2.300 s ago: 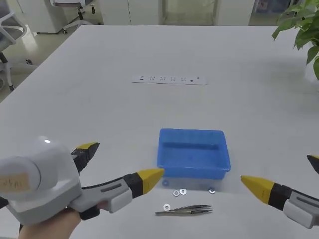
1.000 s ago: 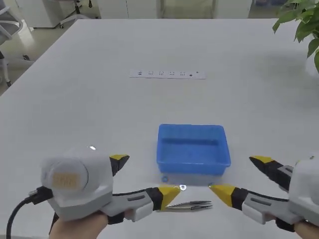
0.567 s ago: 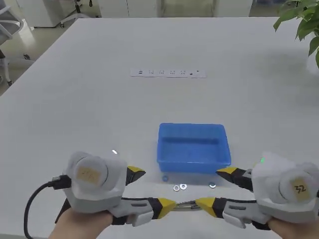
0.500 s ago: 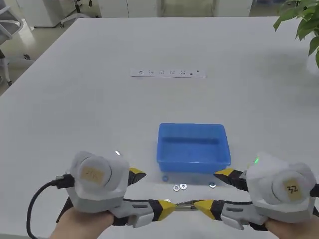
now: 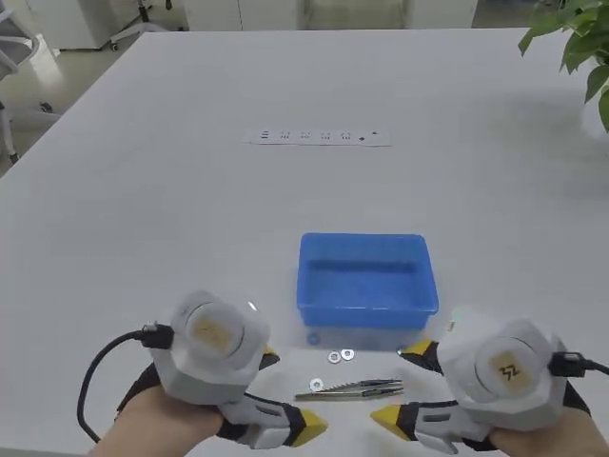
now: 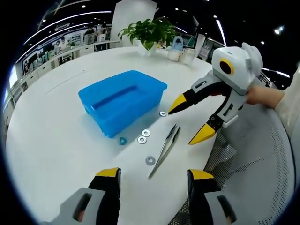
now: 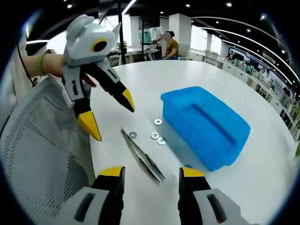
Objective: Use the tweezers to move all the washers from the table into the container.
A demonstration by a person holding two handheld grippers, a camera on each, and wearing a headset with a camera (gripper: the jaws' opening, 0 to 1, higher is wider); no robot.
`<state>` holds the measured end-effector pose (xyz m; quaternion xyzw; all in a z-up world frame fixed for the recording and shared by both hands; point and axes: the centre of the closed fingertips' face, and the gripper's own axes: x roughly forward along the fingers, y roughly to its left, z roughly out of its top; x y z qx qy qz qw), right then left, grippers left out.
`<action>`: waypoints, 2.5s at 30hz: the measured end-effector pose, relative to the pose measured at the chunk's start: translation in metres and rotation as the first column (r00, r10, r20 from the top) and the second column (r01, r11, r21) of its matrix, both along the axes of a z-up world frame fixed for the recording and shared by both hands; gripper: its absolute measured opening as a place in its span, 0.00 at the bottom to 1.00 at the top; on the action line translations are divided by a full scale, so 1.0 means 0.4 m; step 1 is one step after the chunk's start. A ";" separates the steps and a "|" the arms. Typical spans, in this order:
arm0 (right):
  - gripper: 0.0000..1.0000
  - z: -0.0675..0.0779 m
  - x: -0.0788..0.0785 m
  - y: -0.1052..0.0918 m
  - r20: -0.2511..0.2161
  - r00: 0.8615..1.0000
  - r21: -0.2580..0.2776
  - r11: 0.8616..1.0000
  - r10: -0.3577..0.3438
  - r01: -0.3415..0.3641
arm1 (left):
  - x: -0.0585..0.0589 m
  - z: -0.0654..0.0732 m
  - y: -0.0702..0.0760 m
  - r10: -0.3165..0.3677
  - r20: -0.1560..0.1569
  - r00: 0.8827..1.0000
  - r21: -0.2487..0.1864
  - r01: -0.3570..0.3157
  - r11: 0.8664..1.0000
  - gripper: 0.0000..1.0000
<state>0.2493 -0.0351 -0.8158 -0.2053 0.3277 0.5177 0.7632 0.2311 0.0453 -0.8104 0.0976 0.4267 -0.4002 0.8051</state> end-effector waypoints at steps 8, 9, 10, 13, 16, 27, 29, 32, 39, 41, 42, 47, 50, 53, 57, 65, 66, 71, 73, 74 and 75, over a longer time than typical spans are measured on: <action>0.38 -0.011 0.002 -0.003 -0.041 0.999 0.019 1.000 -0.002 0.003 | -0.002 -0.008 -0.009 -0.047 -0.011 0.999 0.029 0.047 0.998 0.53; 0.37 -0.012 0.006 -0.003 -0.038 0.999 0.017 1.000 0.003 -0.002 | 0.002 -0.007 -0.012 -0.059 -0.007 0.998 0.030 0.059 0.998 0.52; 0.36 -0.013 0.010 -0.004 -0.038 0.999 0.016 1.000 0.004 -0.004 | 0.005 -0.006 -0.014 -0.067 -0.006 0.998 0.032 0.067 0.997 0.50; 0.33 -0.011 0.023 0.005 -0.059 0.998 0.056 0.998 -0.007 0.010 | 0.011 -0.007 -0.017 -0.097 -0.008 0.995 0.045 0.097 0.994 0.47; 0.32 -0.001 0.033 0.013 -0.084 0.996 0.104 0.994 -0.036 0.045 | 0.014 -0.008 -0.014 -0.139 0.010 0.990 0.083 0.138 0.987 0.43; 0.21 0.018 0.029 0.023 -0.101 0.994 0.172 0.984 -0.032 0.049 | 0.007 -0.018 -0.023 -0.189 0.007 0.982 0.092 0.188 0.978 0.31; 0.20 0.014 0.020 0.027 -0.086 0.996 0.153 0.988 -0.009 0.022 | 0.007 -0.025 -0.022 -0.218 0.020 0.976 0.127 0.214 0.969 0.28; 0.21 0.010 0.013 0.032 -0.082 0.997 0.144 0.990 0.010 0.002 | 0.015 -0.035 -0.008 -0.266 0.067 0.962 0.228 0.245 0.942 0.27; 0.22 0.007 0.014 0.035 -0.085 0.996 0.148 0.989 0.019 -0.006 | -0.008 -0.043 -0.023 -0.345 0.076 0.936 0.267 0.314 0.911 0.07; 0.22 0.008 0.015 0.034 -0.083 0.996 0.148 0.989 0.017 -0.004 | -0.007 -0.044 -0.026 -0.348 0.077 0.934 0.262 0.318 0.911 0.03; 0.22 0.008 0.015 0.033 -0.082 0.996 0.147 0.989 0.016 -0.004 | -0.003 -0.043 -0.026 -0.348 0.089 0.933 0.267 0.314 0.911 0.01; 0.22 0.012 0.017 0.030 -0.069 0.997 0.142 0.990 0.015 -0.005 | -0.013 -0.040 -0.031 -0.377 0.080 0.923 0.263 0.345 0.901 0.00; 0.23 0.015 0.017 0.028 -0.058 0.998 0.138 0.990 0.014 -0.005 | -0.008 -0.022 -0.033 -0.390 0.112 0.914 0.270 0.350 0.897 0.00; 0.25 0.020 0.014 0.026 -0.029 0.999 0.117 0.993 0.026 -0.022 | -0.005 0.010 -0.037 -0.389 0.133 0.912 0.259 0.347 0.901 0.00; 0.28 0.023 0.007 0.014 0.015 0.997 0.056 0.996 0.075 -0.076 | 0.000 0.055 -0.053 -0.377 0.157 0.913 0.230 0.337 0.913 0.00; 0.37 0.044 0.004 0.015 0.077 0.982 -0.011 0.985 0.173 -0.173 | 0.009 0.153 -0.134 -0.414 0.189 0.890 0.170 0.386 0.907 0.00; 0.38 0.042 0.006 0.017 0.076 0.979 -0.012 0.982 0.187 -0.186 | 0.010 0.163 -0.148 -0.421 0.186 0.887 0.156 0.397 0.905 0.00; 0.38 0.028 0.014 0.024 0.072 0.973 -0.030 0.975 0.221 -0.219 | 0.007 0.174 -0.190 -0.461 0.174 0.870 0.133 0.443 0.887 0.00; 0.35 0.024 0.013 0.028 0.066 0.970 -0.028 0.972 0.235 -0.234 | 0.003 0.174 -0.200 -0.480 0.173 0.860 0.135 0.462 0.877 0.00; 0.34 0.023 0.010 0.029 0.063 0.968 -0.030 0.970 0.244 -0.242 | 0.001 0.174 -0.203 -0.484 0.174 0.858 0.135 0.466 0.874 0.00; 0.32 0.021 0.008 0.030 0.059 0.966 -0.032 0.968 0.252 -0.251 | 0.000 0.173 -0.206 -0.489 0.173 0.855 0.134 0.472 0.872 0.00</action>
